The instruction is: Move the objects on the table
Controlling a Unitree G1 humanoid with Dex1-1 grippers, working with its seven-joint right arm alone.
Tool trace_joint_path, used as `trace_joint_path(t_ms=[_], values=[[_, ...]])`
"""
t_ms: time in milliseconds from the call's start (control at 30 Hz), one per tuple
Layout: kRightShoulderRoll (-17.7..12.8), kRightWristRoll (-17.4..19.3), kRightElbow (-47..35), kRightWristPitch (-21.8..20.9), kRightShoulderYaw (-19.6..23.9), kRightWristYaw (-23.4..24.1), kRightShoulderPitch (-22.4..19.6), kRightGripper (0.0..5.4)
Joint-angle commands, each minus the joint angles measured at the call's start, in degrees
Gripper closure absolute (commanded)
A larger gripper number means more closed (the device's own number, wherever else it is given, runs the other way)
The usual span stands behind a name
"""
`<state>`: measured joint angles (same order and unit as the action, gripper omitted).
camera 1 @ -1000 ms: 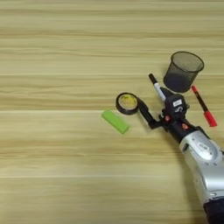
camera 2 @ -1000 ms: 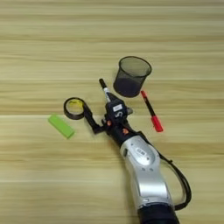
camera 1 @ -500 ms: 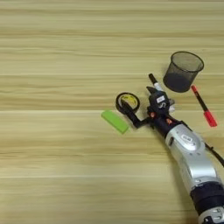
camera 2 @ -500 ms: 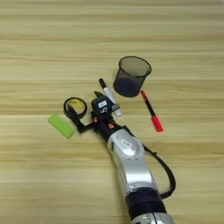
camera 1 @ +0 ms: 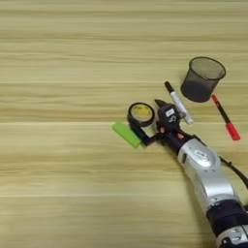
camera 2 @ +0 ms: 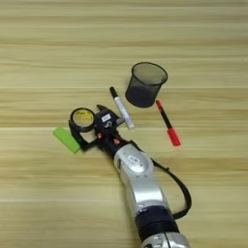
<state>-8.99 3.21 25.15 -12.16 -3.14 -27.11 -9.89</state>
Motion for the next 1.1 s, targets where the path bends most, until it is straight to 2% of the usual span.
trace_joint_path(t_ms=[33,467,600,800,1100], values=[[-0.4,-0.7,-1.1,-1.8,-0.1,0.6,-3.9,0.04],[-0.4,-1.5,4.4,-0.8,0.6,2.2,-6.5,0.04],[-0.3,-1.6,5.5,-0.3,0.9,2.5,-7.2,0.43],[-0.3,-1.3,6.4,0.5,1.5,3.4,-8.0,1.27],[-0.4,-0.4,7.7,1.2,3.8,5.5,-9.4,1.39]])
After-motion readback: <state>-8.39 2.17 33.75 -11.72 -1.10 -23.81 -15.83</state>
